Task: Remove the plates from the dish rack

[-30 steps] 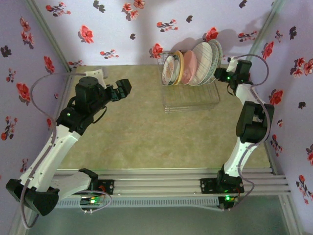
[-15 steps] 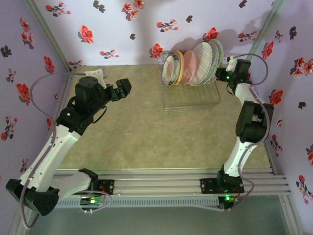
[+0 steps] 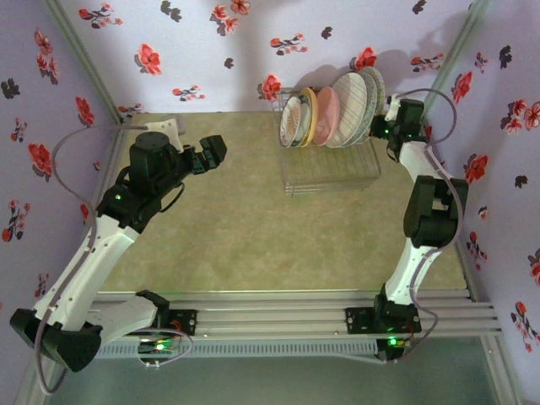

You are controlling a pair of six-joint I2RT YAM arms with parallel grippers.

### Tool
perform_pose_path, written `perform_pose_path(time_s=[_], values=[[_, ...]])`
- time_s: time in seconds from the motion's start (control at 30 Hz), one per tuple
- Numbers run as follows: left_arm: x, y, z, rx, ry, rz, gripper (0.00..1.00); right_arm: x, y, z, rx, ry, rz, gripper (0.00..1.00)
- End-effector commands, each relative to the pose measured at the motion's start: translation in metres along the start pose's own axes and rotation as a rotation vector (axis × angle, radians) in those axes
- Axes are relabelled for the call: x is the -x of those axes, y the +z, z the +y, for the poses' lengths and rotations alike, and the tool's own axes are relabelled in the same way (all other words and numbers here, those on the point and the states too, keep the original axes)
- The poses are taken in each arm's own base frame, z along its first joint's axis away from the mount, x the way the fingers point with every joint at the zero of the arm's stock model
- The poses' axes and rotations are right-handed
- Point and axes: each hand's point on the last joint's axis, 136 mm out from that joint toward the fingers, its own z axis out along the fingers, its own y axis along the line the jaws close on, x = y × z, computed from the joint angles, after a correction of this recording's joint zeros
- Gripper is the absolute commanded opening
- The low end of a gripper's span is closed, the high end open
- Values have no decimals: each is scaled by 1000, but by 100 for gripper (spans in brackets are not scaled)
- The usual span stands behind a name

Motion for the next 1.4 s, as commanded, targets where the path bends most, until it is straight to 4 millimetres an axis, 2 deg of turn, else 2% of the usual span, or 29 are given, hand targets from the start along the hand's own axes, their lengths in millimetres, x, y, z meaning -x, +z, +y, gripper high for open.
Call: perform_pose_path(time_s=[0.0, 0.3, 0.47, 0.9, 1.37], values=[[13, -7, -14, -48, 13, -40, 100, 57, -34, 18, -5, -57, -144, 0], [14, -7, -16, -54, 11, -41, 100, 97, -70, 12, -139, -101, -232, 0], [15, -7, -17, -59, 10, -46, 100, 110, -87, 4, -217, -104, -252, 0], [14, -7, -22, -72, 11, -47, 100, 131, -118, 4, -273, -98, -291, 0], [15, -6, -25, -82, 10, -50, 100, 140, -151, 3, -326, -83, -315, 0]])
